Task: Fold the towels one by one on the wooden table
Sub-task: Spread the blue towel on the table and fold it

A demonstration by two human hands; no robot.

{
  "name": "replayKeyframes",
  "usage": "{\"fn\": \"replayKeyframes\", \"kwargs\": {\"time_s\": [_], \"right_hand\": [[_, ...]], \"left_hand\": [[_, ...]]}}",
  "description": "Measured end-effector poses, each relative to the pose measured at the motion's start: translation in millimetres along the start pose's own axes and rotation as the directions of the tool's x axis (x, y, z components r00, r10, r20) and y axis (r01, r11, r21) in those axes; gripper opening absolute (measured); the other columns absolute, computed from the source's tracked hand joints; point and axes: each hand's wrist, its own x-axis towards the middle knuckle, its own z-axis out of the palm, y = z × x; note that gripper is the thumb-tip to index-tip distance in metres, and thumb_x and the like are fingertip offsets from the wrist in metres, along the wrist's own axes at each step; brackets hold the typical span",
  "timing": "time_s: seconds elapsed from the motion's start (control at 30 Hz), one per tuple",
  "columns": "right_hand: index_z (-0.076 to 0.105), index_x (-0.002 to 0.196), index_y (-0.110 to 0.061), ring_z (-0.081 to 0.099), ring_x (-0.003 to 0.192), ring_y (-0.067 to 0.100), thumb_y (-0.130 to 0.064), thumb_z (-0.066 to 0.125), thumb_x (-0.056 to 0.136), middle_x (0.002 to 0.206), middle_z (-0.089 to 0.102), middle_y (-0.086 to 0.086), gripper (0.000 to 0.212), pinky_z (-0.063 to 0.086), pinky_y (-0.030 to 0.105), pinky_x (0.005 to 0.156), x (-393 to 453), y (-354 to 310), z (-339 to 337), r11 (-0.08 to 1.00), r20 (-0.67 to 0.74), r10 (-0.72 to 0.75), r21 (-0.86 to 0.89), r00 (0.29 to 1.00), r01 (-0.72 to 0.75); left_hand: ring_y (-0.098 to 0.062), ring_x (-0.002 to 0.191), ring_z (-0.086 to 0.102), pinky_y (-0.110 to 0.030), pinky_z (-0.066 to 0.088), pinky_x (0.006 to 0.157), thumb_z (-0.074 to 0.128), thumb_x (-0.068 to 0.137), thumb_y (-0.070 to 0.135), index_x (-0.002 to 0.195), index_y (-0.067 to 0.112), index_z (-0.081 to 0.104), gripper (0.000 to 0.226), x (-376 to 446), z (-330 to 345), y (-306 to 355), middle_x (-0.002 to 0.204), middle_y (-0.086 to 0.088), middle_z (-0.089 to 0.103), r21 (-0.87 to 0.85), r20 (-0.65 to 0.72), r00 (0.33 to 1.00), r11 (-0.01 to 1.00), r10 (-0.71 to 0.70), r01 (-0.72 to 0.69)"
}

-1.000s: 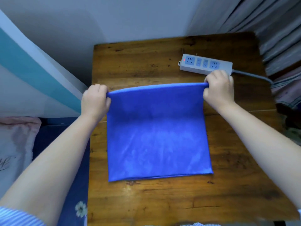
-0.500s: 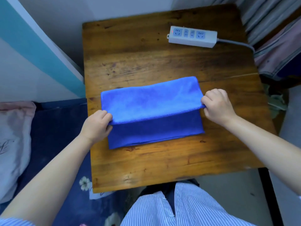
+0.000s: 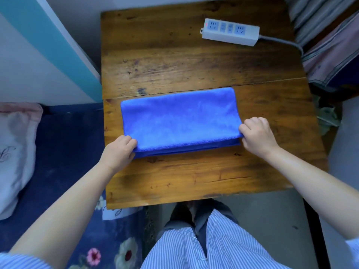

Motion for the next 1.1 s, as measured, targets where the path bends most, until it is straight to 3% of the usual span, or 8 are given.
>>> {"fn": "replayKeyframes", "kwargs": {"time_s": [0.13, 0.27, 0.67, 0.8, 0.87, 0.97, 1.03, 1.1], "right_hand": [[0.053, 0.056, -0.005, 0.055, 0.051, 0.029, -0.007, 0.031, 0.065, 0.055, 0.053, 0.011, 0.024, 0.032, 0.031, 0.062, -9.5, 4.8, 12.2, 0.999, -0.004, -0.007, -0.042, 1.000, 0.007], [0.052, 0.055, -0.005, 0.052, 0.050, 0.028, -0.003, 0.034, 0.061, 0.053, 0.051, 0.010, 0.018, 0.022, 0.030, 0.060, -17.8, 3.8, 20.4, 0.997, 0.010, -0.033, -0.065, 0.999, 0.033], [0.054, 0.056, -0.005, 0.055, 0.052, 0.031, -0.007, 0.050, 0.049, 0.056, 0.054, 0.011, 0.008, 0.043, 0.029, 0.052, -24.9, 2.0, 28.3, 0.997, 0.212, -0.013, -0.072, 0.977, 0.029], [0.052, 0.049, -0.005, 0.053, 0.049, 0.029, -0.015, 0.033, 0.058, 0.053, 0.051, 0.010, 0.023, 0.036, 0.027, 0.045, -24.5, -5.1, 18.6, 0.998, 0.173, 0.054, -0.019, 0.983, -0.052], [0.054, 0.053, -0.007, 0.055, 0.052, 0.029, -0.017, 0.034, 0.060, 0.056, 0.053, 0.010, 0.024, 0.039, 0.027, 0.046, -14.7, -21.5, 14.3, 0.996, 0.097, 0.073, 0.041, 0.993, -0.078], [0.069, 0.076, -0.007, 0.068, 0.073, 0.031, -0.022, 0.040, 0.066, 0.079, 0.068, 0.013, 0.035, 0.053, 0.032, 0.062, 9.5, -65.2, 22.8, 0.992, 0.074, 0.050, 0.110, 0.996, -0.058], [0.072, 0.094, -0.010, 0.068, 0.093, 0.031, -0.028, 0.039, 0.071, 0.101, 0.070, 0.014, 0.045, 0.055, 0.044, 0.074, 22.7, -94.6, 31.9, 0.988, 0.219, 0.041, 0.135, 0.975, -0.072], [0.070, 0.105, -0.014, 0.064, 0.105, 0.030, -0.034, 0.035, 0.073, 0.115, 0.067, 0.012, 0.051, 0.050, 0.053, 0.082, 27.7, -110.6, 42.1, 0.984, 0.381, 0.064, 0.129, 0.922, -0.122]], "left_hand": [[-0.027, 0.046, 0.056, -0.006, 0.002, 0.045, 0.079, 0.037, -0.012, 0.067, 0.006, 0.045, 0.049, -7.6, 10.2, 10.3, 0.054, -0.012, 0.051, 0.046, -0.056, 0.998, 0.998, -0.030, 0.033], [-0.032, 0.046, 0.054, -0.019, 0.025, 0.037, 0.068, 0.051, -0.014, 0.063, -0.001, 0.052, 0.024, -14.1, 13.5, 21.0, 0.055, -0.016, 0.051, 0.040, -0.070, 0.986, 0.988, -0.148, 0.151], [-0.027, 0.097, 0.051, -0.028, 0.031, 0.064, 0.043, 0.091, 0.006, 0.110, 0.008, 0.051, 0.020, -15.0, 12.5, 51.8, 0.105, -0.010, 0.054, 0.273, 0.239, 0.890, 0.907, -0.388, 0.322], [-0.033, 0.063, 0.056, -0.025, 0.024, 0.042, 0.065, 0.068, -0.006, 0.075, 0.000, 0.059, 0.011, -10.0, 13.1, 56.3, 0.070, -0.015, 0.057, 0.179, 0.037, 0.950, 0.937, -0.312, 0.300], [-0.034, 0.055, 0.058, -0.027, 0.037, 0.036, 0.056, 0.068, 0.001, 0.069, -0.003, 0.060, 0.006, 0.9, 13.7, 60.9, 0.065, -0.017, 0.058, 0.035, -0.101, 0.939, 0.942, -0.329, 0.334], [-0.042, 0.097, 0.062, -0.045, 0.054, 0.073, 0.040, 0.083, 0.016, 0.099, -0.007, 0.064, 0.037, 33.1, 16.5, 79.6, 0.106, -0.026, 0.063, -0.188, -0.138, 0.879, 0.883, -0.457, 0.430], [-0.036, 0.135, 0.036, -0.043, 0.033, 0.108, 0.041, 0.094, 0.020, 0.131, -0.002, 0.047, 0.043, 52.0, 20.7, 95.5, 0.143, -0.022, 0.039, -0.257, -0.032, 0.847, 0.824, -0.530, 0.506], [-0.026, 0.146, 0.010, -0.039, 0.011, 0.117, 0.038, 0.097, 0.028, 0.145, 0.007, 0.027, 0.053, 59.6, 33.2, 104.0, 0.156, -0.012, 0.015, -0.215, 0.024, 0.846, 0.824, -0.533, 0.525]]}}
